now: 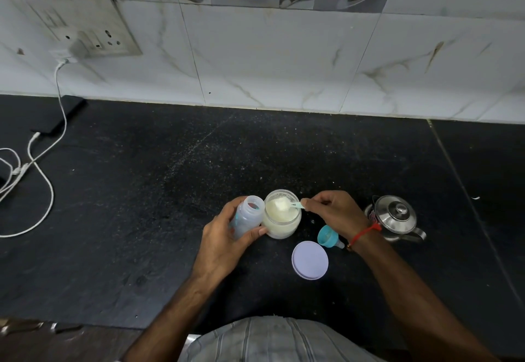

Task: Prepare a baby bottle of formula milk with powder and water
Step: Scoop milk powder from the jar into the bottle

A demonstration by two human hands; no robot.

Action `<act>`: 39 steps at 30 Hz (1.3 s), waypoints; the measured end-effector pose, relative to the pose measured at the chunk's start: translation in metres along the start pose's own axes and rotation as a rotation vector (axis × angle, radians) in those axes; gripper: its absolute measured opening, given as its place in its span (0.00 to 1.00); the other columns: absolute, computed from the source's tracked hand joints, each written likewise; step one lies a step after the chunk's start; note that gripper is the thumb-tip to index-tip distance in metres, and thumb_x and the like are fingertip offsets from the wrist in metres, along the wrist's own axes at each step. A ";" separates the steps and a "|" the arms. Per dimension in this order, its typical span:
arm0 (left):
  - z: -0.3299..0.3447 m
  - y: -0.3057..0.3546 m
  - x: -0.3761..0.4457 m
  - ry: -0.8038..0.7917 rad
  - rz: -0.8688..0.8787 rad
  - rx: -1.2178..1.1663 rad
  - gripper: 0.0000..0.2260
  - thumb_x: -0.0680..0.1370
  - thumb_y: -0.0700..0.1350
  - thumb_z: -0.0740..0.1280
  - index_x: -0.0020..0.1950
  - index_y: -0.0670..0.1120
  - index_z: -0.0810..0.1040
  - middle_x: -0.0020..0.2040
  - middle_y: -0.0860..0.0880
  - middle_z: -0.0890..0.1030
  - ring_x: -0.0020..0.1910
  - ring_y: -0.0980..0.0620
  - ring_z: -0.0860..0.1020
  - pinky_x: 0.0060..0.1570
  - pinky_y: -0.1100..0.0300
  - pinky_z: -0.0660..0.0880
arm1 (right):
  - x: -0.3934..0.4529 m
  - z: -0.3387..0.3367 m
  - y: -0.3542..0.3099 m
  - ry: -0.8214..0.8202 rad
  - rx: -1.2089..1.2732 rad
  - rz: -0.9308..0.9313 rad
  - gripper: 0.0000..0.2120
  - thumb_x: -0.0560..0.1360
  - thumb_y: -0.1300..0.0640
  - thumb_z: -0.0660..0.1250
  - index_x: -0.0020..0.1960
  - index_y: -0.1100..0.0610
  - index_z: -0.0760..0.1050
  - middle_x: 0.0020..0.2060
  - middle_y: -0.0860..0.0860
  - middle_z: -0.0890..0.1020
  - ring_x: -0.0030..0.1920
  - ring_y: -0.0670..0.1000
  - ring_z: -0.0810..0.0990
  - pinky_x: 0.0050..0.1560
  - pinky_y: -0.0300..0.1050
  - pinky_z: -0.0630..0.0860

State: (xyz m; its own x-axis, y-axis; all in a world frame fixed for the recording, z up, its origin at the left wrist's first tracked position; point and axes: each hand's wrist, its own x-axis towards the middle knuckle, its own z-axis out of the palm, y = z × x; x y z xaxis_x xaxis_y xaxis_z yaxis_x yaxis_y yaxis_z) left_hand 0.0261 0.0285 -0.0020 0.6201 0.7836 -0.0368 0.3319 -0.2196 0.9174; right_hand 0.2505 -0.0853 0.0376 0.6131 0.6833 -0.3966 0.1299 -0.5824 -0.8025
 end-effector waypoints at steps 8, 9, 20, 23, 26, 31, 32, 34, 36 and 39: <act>-0.001 0.000 0.000 -0.011 0.003 0.002 0.30 0.68 0.57 0.79 0.68 0.59 0.76 0.61 0.64 0.82 0.61 0.69 0.78 0.57 0.76 0.74 | -0.003 0.000 -0.001 -0.047 0.054 -0.001 0.07 0.79 0.54 0.72 0.43 0.54 0.82 0.39 0.48 0.82 0.42 0.45 0.78 0.39 0.37 0.71; -0.001 0.000 0.000 -0.010 0.004 0.005 0.29 0.68 0.55 0.80 0.68 0.60 0.76 0.61 0.64 0.82 0.62 0.69 0.78 0.57 0.75 0.74 | -0.003 0.001 -0.001 -0.051 0.057 0.003 0.07 0.79 0.53 0.72 0.43 0.54 0.83 0.38 0.48 0.82 0.41 0.44 0.78 0.39 0.37 0.70; -0.004 0.008 0.002 0.009 0.061 0.082 0.29 0.70 0.53 0.81 0.62 0.76 0.72 0.60 0.73 0.80 0.63 0.64 0.78 0.62 0.67 0.76 | -0.013 -0.013 -0.020 -0.014 0.181 -0.086 0.08 0.79 0.53 0.71 0.43 0.55 0.84 0.26 0.40 0.78 0.31 0.38 0.75 0.34 0.31 0.71; -0.005 0.014 0.004 0.009 0.099 0.110 0.29 0.70 0.58 0.80 0.65 0.77 0.70 0.63 0.66 0.81 0.64 0.57 0.79 0.64 0.55 0.78 | -0.018 -0.015 -0.035 -0.038 0.207 -0.170 0.08 0.80 0.55 0.70 0.44 0.57 0.83 0.24 0.38 0.79 0.29 0.34 0.76 0.32 0.28 0.70; -0.004 0.020 0.005 0.004 0.097 0.094 0.30 0.69 0.60 0.79 0.69 0.70 0.73 0.65 0.63 0.81 0.65 0.56 0.79 0.64 0.49 0.79 | -0.020 -0.009 -0.045 -0.034 0.180 -0.238 0.09 0.79 0.56 0.71 0.47 0.63 0.84 0.32 0.45 0.82 0.30 0.34 0.76 0.33 0.26 0.70; -0.004 0.029 0.004 0.027 0.103 0.065 0.31 0.70 0.56 0.80 0.72 0.61 0.75 0.65 0.62 0.82 0.66 0.59 0.79 0.65 0.56 0.79 | -0.019 0.001 -0.049 0.033 0.065 -0.311 0.08 0.77 0.55 0.74 0.47 0.60 0.84 0.42 0.50 0.82 0.37 0.39 0.80 0.41 0.34 0.74; -0.005 0.030 0.003 0.027 0.105 0.064 0.31 0.70 0.56 0.80 0.71 0.61 0.75 0.64 0.62 0.82 0.65 0.59 0.79 0.64 0.57 0.79 | -0.018 0.001 -0.049 0.043 0.033 -0.333 0.08 0.77 0.54 0.74 0.46 0.60 0.84 0.44 0.51 0.82 0.40 0.42 0.81 0.44 0.38 0.76; -0.005 0.031 0.003 0.028 0.104 0.070 0.30 0.70 0.56 0.80 0.71 0.63 0.76 0.63 0.63 0.83 0.65 0.59 0.79 0.63 0.57 0.79 | -0.020 0.002 -0.051 0.068 -0.069 -0.442 0.08 0.77 0.54 0.74 0.45 0.58 0.83 0.44 0.49 0.81 0.40 0.45 0.79 0.44 0.38 0.76; -0.006 0.032 0.003 0.037 0.102 0.070 0.30 0.70 0.57 0.80 0.70 0.66 0.75 0.63 0.63 0.82 0.64 0.60 0.79 0.63 0.57 0.79 | -0.024 0.000 -0.055 0.095 -0.207 -0.605 0.07 0.77 0.55 0.74 0.43 0.57 0.82 0.42 0.47 0.77 0.37 0.42 0.74 0.40 0.32 0.70; -0.007 0.033 0.002 0.041 0.104 0.077 0.31 0.69 0.59 0.80 0.70 0.67 0.73 0.64 0.64 0.82 0.64 0.59 0.79 0.64 0.53 0.79 | -0.026 -0.004 -0.062 0.097 -0.379 -0.769 0.11 0.78 0.50 0.70 0.46 0.57 0.82 0.45 0.49 0.77 0.42 0.43 0.73 0.44 0.35 0.69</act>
State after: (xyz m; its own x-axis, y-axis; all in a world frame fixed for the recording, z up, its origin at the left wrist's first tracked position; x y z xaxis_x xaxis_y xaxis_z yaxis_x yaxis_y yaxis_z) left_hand 0.0330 0.0273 0.0308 0.6249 0.7771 0.0747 0.3220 -0.3438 0.8821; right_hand 0.2299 -0.0693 0.0995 0.3100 0.9172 0.2501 0.7769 -0.0928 -0.6228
